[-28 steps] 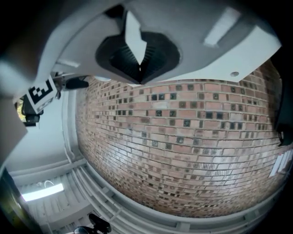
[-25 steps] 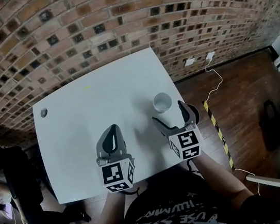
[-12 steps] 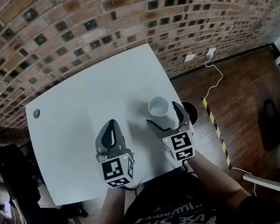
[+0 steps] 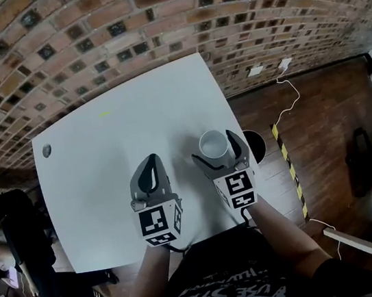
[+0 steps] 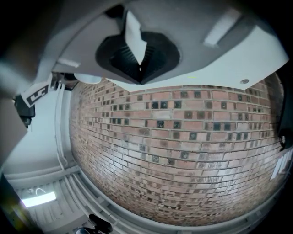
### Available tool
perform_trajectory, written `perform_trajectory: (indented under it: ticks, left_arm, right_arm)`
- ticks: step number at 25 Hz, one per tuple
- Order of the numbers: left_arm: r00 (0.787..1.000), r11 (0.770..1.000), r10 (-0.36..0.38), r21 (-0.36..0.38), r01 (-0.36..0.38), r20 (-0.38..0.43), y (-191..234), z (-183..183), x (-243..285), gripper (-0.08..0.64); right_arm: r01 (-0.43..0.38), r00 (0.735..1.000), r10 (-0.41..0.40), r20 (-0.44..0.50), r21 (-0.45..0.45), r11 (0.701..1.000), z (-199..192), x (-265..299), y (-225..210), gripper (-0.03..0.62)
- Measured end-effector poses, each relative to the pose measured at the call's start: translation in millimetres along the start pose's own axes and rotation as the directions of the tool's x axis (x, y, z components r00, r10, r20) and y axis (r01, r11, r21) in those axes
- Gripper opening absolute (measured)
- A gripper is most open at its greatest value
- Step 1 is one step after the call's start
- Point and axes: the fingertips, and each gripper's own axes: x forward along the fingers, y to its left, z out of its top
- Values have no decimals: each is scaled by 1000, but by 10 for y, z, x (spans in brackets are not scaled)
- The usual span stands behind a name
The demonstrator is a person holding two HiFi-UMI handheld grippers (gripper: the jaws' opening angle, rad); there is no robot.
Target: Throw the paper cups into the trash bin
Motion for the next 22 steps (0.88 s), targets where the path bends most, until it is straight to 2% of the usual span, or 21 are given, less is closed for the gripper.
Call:
perform_trajectory:
  ticks: [12,20,22]
  left_arm:
    - [1000,1000,21,-4,-21,-13,74,-6,62,5]
    - [1000,1000,13,23,-13,-6,90,23,91,5]
    - [1000,1000,15,20,-15,-7,98,21,91,5]
  right_arm:
    - [-30,999,31,23,-20,999,73,197,21,479]
    - [-33,998,37,54,-79,996,161,261,60,476]
    - [-28,998,32,52,-82,996,159,262,58,449]
